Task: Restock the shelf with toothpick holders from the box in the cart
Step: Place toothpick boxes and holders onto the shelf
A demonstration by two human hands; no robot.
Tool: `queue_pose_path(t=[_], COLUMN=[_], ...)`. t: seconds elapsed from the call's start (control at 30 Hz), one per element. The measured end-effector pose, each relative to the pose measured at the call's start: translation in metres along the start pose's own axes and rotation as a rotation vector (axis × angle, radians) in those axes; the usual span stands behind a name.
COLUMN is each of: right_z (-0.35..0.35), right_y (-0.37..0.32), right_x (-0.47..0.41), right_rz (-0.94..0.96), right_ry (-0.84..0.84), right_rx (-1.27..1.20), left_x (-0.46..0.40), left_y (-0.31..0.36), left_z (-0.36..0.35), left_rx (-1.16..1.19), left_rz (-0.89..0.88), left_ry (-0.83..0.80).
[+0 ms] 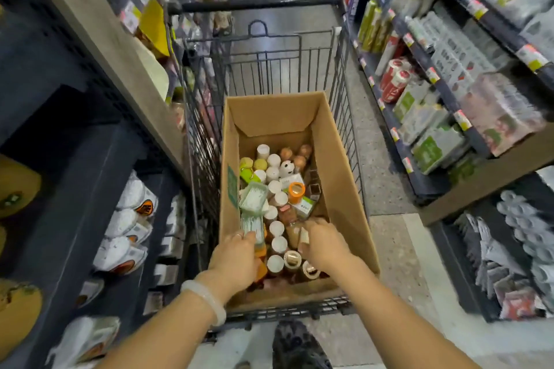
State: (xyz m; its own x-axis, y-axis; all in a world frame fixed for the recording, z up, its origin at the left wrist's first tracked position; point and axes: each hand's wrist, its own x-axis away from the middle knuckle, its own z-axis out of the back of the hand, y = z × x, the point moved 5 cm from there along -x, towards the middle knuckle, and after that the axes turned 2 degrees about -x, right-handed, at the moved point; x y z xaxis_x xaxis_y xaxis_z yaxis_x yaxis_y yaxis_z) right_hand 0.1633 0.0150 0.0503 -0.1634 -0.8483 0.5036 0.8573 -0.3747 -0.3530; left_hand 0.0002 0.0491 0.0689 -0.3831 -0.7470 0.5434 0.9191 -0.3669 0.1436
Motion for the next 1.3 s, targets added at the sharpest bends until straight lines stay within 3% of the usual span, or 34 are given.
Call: queue_pose_path(t=[0.27,0.6,0.77,0.9,1.07,1.3], right_z=[-0.022,-0.079,-0.097,-0.101,-0.083,-0.069], right_y=[0.017,0.044,0.054,0.051,0.048,0.06], right_x=[-0.049,-0.081,-0.09,-0.1,-0.134,-0.192], right_rz=[0.094,0.03,0.005,-0.001,-0.013,-0.307], right_ry=[-0.177,-0.397,-0.426,-0.393,-0.164,-0.013], right_rx=[0.07,0.167,0.177,0.123,-0.131,-0.473], left_x=[-0.034,-0.064,-0.076,-0.082,-0.094,-0.124], left_y=[-0.002,0.002,0.006,0.005,0.005,0.01], left_z=[-0.031,-0.067,-0.078,-0.086,-0.091,-0.086], left_rx=[0.135,0.301,0.342,0.397,0.416,0.473], left_rz=[0.166,0.24,0.264,0.26,0.274,0.242], left_ry=[-0.121,-0.276,-0.303,-0.278,-0.259,-0.162])
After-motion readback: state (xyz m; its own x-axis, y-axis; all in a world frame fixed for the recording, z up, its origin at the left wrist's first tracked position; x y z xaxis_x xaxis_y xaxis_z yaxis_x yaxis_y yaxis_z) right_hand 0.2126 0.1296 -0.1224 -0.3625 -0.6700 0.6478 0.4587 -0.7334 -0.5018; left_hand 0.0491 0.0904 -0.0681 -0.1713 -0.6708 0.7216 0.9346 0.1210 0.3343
